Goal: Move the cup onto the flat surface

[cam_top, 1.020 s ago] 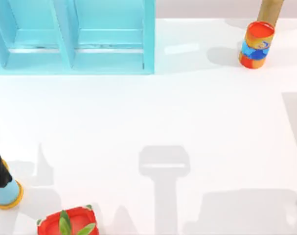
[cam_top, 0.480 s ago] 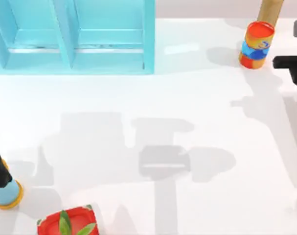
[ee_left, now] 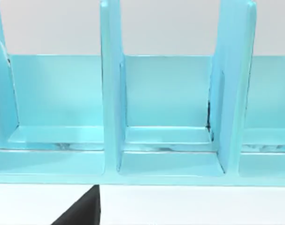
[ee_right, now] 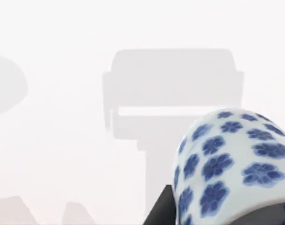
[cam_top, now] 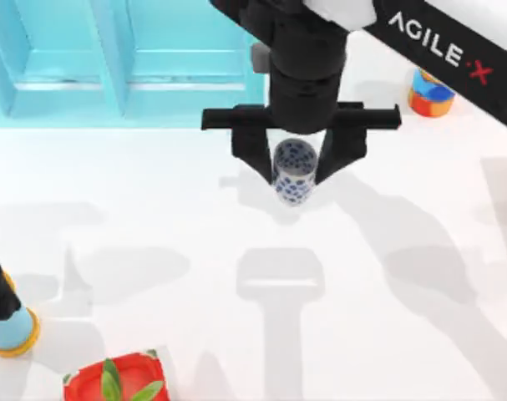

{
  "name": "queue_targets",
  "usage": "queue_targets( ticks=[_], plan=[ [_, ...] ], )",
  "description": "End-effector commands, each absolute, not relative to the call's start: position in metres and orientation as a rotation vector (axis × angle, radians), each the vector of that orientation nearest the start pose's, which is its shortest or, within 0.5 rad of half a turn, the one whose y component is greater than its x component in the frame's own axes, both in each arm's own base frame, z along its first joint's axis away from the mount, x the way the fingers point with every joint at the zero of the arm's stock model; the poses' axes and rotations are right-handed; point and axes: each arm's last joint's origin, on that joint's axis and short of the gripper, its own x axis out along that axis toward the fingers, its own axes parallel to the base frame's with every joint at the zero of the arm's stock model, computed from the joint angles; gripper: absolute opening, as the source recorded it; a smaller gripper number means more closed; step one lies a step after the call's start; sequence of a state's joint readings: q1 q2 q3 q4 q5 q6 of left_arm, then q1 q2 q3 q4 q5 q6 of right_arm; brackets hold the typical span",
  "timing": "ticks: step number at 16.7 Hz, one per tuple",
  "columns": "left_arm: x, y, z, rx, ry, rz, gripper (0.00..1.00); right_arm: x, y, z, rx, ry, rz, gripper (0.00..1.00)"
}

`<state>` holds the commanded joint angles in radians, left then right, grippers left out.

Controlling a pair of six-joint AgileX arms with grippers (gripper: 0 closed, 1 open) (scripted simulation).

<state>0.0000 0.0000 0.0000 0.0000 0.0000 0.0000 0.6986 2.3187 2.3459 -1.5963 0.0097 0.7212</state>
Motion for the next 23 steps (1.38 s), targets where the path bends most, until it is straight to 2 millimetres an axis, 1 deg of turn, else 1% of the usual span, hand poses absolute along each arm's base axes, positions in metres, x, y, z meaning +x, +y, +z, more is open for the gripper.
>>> queue_targets(
  ticks=[1, 2, 3, 4, 11, 12, 14, 16, 18, 20, 23],
  plan=[
    [0.106, -0.001, 0.16, 0.0, 0.0, 0.0, 1.0, 0.333, 0.309, 0.257, 0.006, 1.569, -0.01, 0.0],
    [0.106, -0.001, 0.16, 0.0, 0.0, 0.0, 1.0, 0.328, 0.32, 0.253, 0.006, 1.572, -0.011, 0.0],
    [0.106, -0.001, 0.16, 0.0, 0.0, 0.0, 1.0, 0.325, 0.326, 0.25, 0.004, 1.575, -0.011, 0.0],
    [0.106, -0.001, 0.16, 0.0, 0.0, 0.0, 1.0, 0.324, 0.328, 0.25, 0.004, 1.576, -0.012, 0.0],
    [0.106, -0.001, 0.16, 0.0, 0.0, 0.0, 1.0, 0.327, 0.326, 0.246, 0.025, 1.571, -0.009, 0.0],
    [0.106, -0.001, 0.16, 0.0, 0.0, 0.0, 1.0, 0.328, 0.325, 0.241, 0.036, 1.568, -0.008, 0.0],
    [0.106, -0.001, 0.16, 0.0, 0.0, 0.0, 1.0, 0.33, 0.325, 0.223, 0.038, 1.571, -0.009, 0.0],
    [0.106, -0.001, 0.16, 0.0, 0.0, 0.0, 1.0, 0.326, 0.327, 0.204, 0.015, 1.576, -0.006, 0.0],
    [0.106, -0.001, 0.16, 0.0, 0.0, 0.0, 1.0, 0.324, 0.329, 0.19, 0.003, 1.574, -0.005, 0.0],
    [0.106, -0.001, 0.16, 0.0, 0.0, 0.0, 1.0, 0.325, 0.328, 0.185, 0.004, 1.576, -0.012, 0.0],
    [0.106, -0.001, 0.16, 0.0, 0.0, 0.0, 1.0, 0.325, 0.328, 0.185, 0.004, 1.576, -0.012, 0.0]
  ],
)
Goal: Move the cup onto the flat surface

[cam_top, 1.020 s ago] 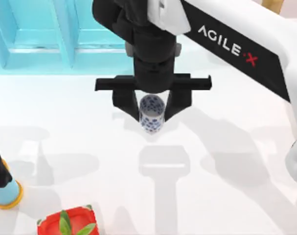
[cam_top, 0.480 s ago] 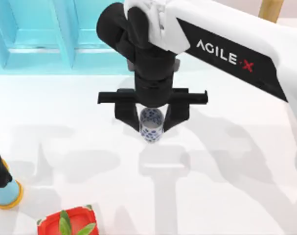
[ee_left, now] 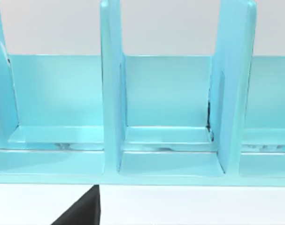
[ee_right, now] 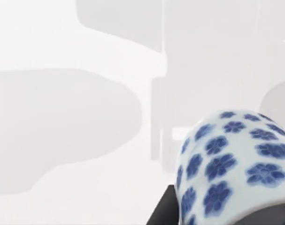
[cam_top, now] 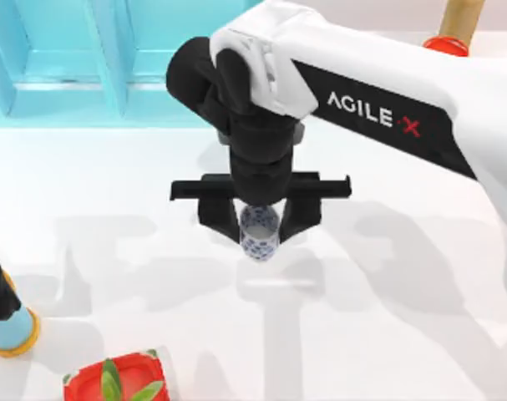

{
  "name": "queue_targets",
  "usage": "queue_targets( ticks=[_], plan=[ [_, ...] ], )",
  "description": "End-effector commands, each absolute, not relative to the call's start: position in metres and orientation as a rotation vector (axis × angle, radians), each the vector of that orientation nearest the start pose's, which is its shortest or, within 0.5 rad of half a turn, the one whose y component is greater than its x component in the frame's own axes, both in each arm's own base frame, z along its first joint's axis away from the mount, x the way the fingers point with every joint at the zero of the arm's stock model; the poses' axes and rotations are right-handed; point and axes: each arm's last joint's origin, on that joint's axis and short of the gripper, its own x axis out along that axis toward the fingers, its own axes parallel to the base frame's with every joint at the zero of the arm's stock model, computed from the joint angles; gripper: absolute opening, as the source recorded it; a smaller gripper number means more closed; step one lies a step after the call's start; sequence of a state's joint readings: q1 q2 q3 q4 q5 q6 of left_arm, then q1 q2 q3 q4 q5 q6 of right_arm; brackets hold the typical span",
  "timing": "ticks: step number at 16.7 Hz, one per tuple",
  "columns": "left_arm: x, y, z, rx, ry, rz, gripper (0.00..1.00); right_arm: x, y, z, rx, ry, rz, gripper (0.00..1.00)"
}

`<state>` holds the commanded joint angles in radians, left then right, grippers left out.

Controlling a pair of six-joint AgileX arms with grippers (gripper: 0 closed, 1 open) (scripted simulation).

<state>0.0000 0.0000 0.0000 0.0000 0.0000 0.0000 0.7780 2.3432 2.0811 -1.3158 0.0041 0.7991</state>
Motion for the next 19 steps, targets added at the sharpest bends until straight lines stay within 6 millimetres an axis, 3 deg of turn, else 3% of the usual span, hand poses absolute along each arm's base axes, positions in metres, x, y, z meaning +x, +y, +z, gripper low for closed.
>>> queue_targets(
  ticks=[13, 19],
  plan=[
    [0.1057, -0.0012, 0.16, 0.0, 0.0, 0.0, 1.0, 0.3248, 0.3282, 0.1846, 0.004, 1.576, -0.012, 0.98],
    [0.1057, -0.0012, 0.16, 0.0, 0.0, 0.0, 1.0, 0.3248, 0.3282, 0.1846, 0.004, 1.576, -0.012, 1.0]
  ],
)
